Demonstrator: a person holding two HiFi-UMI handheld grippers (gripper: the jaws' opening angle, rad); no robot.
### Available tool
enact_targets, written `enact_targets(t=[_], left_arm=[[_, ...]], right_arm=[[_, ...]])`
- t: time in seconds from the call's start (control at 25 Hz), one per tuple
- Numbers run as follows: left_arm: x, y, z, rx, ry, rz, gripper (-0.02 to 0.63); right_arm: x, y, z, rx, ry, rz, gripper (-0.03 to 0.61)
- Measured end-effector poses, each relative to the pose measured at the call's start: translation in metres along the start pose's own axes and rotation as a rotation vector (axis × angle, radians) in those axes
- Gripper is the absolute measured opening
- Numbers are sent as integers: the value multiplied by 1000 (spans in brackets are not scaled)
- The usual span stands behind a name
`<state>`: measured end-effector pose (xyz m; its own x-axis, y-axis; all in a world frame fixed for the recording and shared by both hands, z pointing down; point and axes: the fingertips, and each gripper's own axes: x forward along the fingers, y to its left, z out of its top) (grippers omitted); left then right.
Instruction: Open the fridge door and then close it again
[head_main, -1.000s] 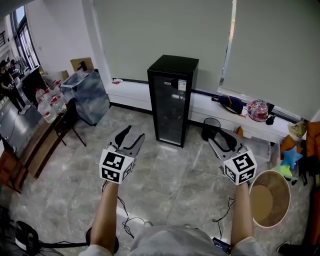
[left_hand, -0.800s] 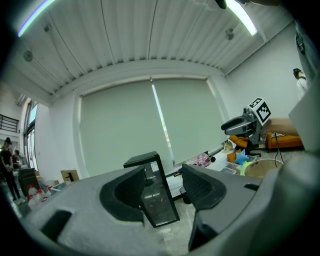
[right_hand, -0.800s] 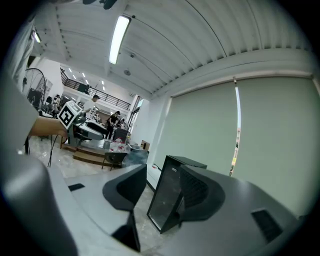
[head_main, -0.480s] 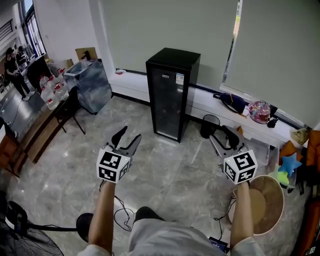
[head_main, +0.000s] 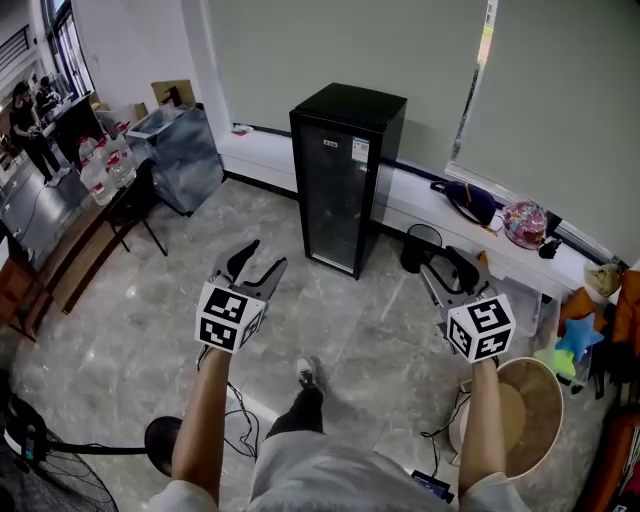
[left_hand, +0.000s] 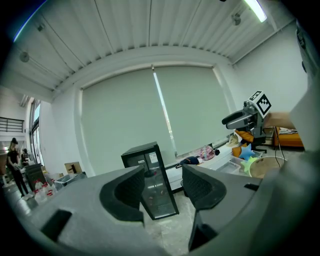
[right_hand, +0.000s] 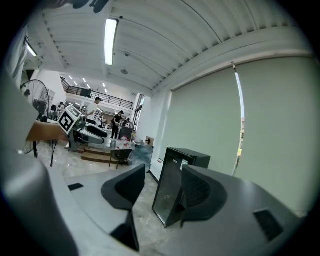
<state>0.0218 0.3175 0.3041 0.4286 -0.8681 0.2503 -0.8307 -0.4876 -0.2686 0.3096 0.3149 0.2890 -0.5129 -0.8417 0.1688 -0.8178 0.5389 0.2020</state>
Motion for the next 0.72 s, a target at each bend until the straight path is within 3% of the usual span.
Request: enact_targets(t=[0.32, 0.72], left_arm=[[106, 70, -17, -40, -4, -3, 209], [224, 191, -35, -71, 33, -10, 209]], right_arm=[[108, -43, -2, -31, 38, 4, 216], [287, -66, 33, -121, 53, 79, 252]])
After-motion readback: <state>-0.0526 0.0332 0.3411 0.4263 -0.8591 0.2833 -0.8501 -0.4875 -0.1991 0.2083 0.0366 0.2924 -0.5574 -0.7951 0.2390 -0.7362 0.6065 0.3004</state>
